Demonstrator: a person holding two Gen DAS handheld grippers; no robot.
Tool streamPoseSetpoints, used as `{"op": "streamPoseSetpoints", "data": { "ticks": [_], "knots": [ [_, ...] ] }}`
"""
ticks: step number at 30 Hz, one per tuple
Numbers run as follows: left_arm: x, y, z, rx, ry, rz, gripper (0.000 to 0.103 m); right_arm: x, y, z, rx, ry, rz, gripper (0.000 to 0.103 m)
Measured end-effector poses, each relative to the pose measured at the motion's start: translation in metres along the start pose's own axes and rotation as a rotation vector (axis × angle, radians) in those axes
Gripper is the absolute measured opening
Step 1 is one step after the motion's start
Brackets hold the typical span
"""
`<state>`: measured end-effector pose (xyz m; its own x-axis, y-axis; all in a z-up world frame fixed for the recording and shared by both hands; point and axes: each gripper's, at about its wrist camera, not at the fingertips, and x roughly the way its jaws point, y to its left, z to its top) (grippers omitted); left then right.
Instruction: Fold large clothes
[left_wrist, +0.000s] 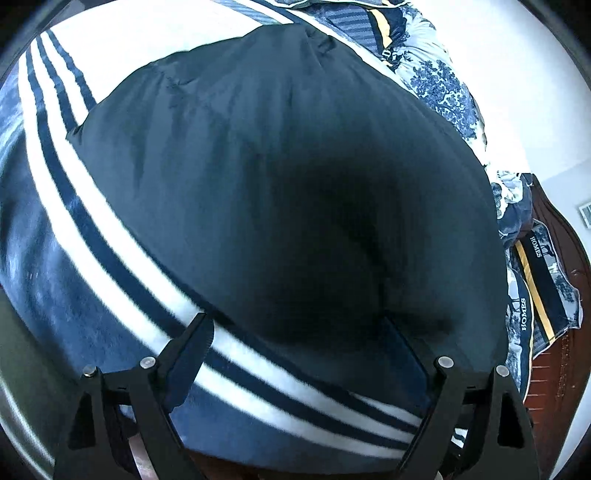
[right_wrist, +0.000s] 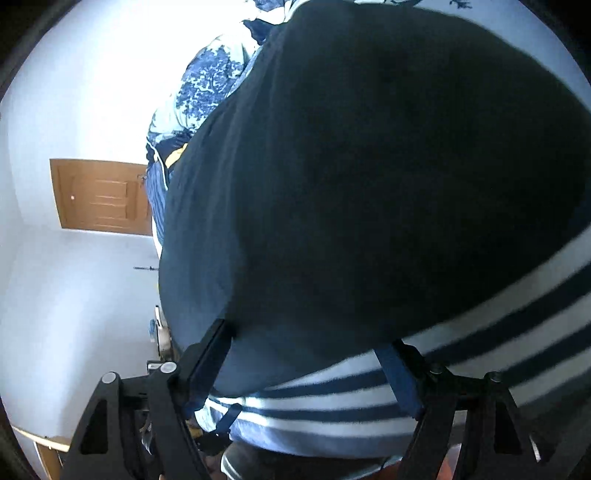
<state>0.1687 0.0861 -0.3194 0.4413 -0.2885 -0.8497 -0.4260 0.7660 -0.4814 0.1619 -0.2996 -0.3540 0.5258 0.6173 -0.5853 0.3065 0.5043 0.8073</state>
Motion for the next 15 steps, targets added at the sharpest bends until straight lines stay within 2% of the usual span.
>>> {"op": "streamPoseSetpoints", "data": {
  "ticks": [3, 5, 7, 8, 9, 10, 11, 13, 15],
  "knots": [
    [0.007, -0.009, 0.010, 0.013, -0.021, 0.029, 0.091, -0.005, -0.005, 0.008, 0.023, -0.014, 0.006, 0.080],
    [0.008, -0.014, 0.018, 0.024, -0.045, 0.028, 0.091, -0.014, -0.006, 0.010, 0.021, -0.035, 0.009, 0.062],
    [0.010, -0.023, 0.026, 0.042, -0.078, 0.056, 0.088, -0.016, -0.003, 0.015, 0.014, -0.038, 0.017, 0.049],
    [0.008, -0.023, 0.029, 0.047, -0.091, 0.062, 0.074, -0.020, -0.006, 0.016, 0.009, -0.039, 0.017, 0.041],
    [0.007, -0.027, 0.032, 0.055, -0.100, 0.071, 0.062, -0.021, -0.006, 0.017, 0.003, -0.037, 0.013, 0.037],
    [0.006, -0.030, 0.031, 0.064, -0.105, 0.082, 0.039, -0.021, -0.005, 0.016, -0.002, -0.032, 0.013, 0.031],
    [0.004, -0.037, 0.030, 0.098, -0.115, 0.105, 0.019, -0.022, -0.005, 0.016, -0.016, -0.028, 0.004, 0.025],
    [-0.002, -0.053, 0.025, 0.197, -0.141, 0.157, 0.010, -0.025, 0.005, 0.011, -0.080, -0.022, -0.038, 0.015],
    [-0.011, -0.068, 0.011, 0.307, -0.180, 0.229, 0.007, -0.029, 0.020, 0.006, -0.164, -0.030, -0.103, 0.010]
  ]
}}
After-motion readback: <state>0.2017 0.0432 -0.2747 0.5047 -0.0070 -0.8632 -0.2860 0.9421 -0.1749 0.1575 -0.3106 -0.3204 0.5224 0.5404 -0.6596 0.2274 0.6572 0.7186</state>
